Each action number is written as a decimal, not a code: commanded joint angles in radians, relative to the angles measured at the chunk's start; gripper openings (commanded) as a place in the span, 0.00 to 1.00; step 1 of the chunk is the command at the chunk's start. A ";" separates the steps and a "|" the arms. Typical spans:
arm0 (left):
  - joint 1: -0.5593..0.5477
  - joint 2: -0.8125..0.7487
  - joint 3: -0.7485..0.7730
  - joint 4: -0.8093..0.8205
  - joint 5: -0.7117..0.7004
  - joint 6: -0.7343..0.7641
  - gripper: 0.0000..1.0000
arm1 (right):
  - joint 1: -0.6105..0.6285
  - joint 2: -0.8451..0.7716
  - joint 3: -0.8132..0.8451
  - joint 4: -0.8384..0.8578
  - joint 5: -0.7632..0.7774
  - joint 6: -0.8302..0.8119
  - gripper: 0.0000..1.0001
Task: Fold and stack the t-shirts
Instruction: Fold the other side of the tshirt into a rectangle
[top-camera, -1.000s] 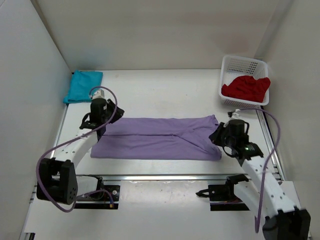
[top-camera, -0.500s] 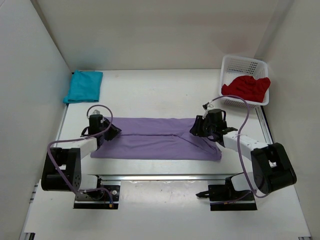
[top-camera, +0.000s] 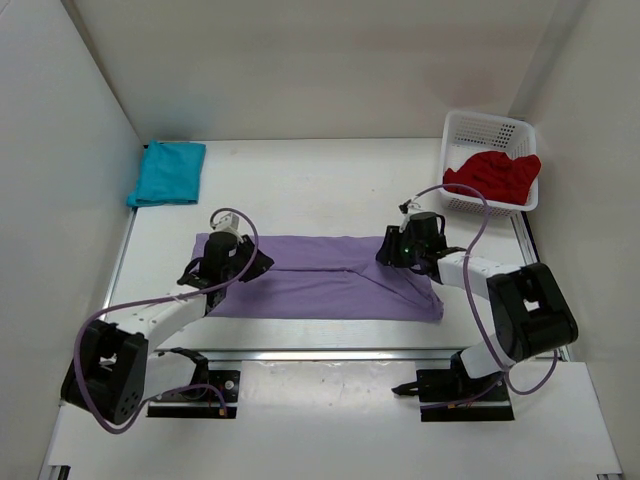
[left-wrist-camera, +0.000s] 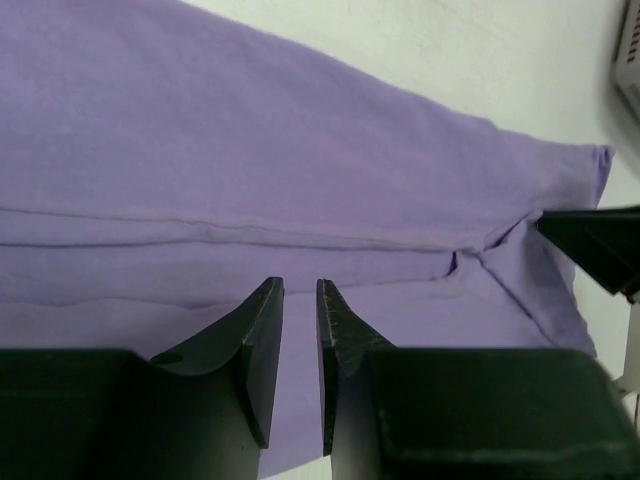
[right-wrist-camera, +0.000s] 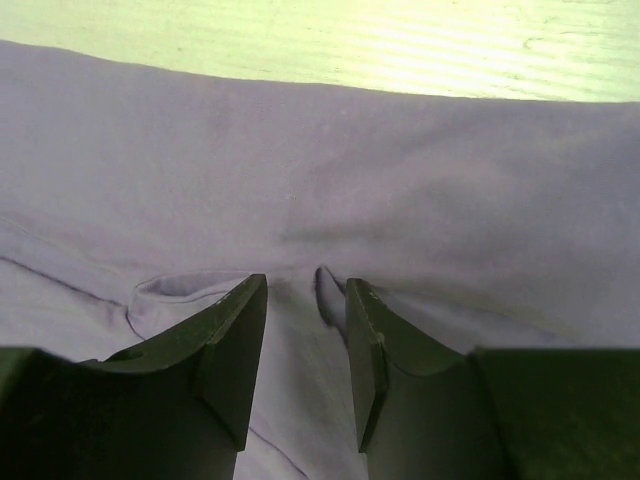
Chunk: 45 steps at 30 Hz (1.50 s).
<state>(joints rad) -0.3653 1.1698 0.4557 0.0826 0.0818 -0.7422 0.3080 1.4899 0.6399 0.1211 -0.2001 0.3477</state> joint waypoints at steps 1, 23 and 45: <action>-0.037 -0.002 -0.018 0.002 -0.011 0.020 0.31 | -0.003 0.039 0.029 0.049 -0.008 -0.015 0.36; -0.055 0.016 0.000 0.075 0.049 -0.016 0.30 | 0.190 -0.284 -0.085 -0.199 0.033 0.172 0.05; -0.079 0.034 0.090 0.088 0.030 -0.040 0.32 | 0.304 -0.434 -0.108 -0.298 0.039 0.252 0.21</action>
<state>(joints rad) -0.4255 1.1969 0.4919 0.1429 0.1272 -0.7845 0.6582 1.1175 0.5034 -0.1539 -0.1631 0.6273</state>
